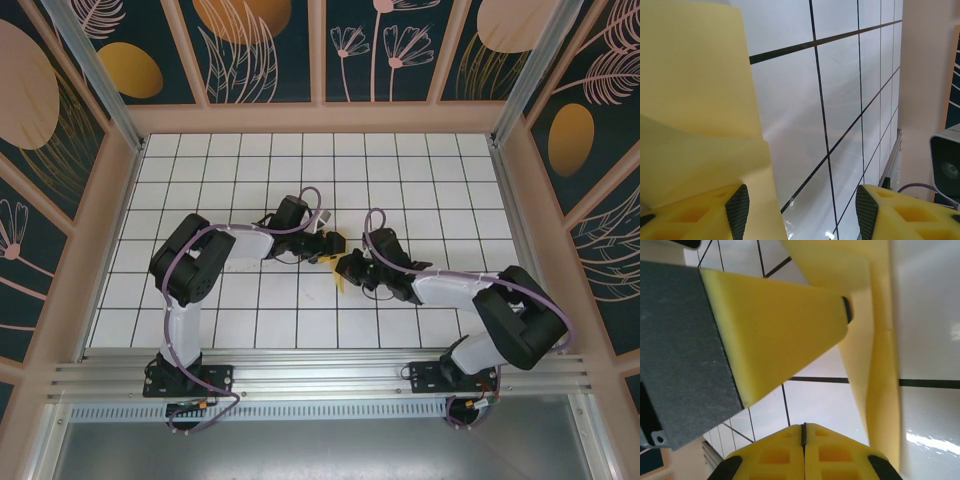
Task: Fold a paper plane with a square sheet of paper (pick it up from the middle)
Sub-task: Fold the wing for the fifth time at the center of the table.
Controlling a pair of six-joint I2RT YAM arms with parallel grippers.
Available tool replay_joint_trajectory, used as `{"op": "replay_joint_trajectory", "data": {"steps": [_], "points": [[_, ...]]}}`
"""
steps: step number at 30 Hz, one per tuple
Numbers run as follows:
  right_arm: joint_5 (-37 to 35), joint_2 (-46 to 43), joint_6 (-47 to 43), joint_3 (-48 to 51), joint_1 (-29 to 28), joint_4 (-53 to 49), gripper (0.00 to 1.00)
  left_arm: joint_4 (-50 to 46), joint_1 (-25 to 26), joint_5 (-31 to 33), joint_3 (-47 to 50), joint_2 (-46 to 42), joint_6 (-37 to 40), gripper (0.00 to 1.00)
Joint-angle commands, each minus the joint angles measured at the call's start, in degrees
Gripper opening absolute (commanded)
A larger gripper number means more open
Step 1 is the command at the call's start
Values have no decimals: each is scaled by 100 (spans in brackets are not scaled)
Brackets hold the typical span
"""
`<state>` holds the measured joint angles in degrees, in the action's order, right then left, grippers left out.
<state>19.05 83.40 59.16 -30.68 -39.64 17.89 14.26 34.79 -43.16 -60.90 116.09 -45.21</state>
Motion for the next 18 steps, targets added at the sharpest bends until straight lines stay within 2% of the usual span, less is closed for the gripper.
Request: {"op": "replay_joint_trajectory", "data": {"steps": [1,6,18], "points": [[402,377,74,-43,9,461,5,-312,43,589,35,537,322,62],[219,544,115,79,96,383,5,-317,46,589,26,540,330,62],[355,873,187,515,241,428,5,-345,51,580,-18,564,346,62]]}}
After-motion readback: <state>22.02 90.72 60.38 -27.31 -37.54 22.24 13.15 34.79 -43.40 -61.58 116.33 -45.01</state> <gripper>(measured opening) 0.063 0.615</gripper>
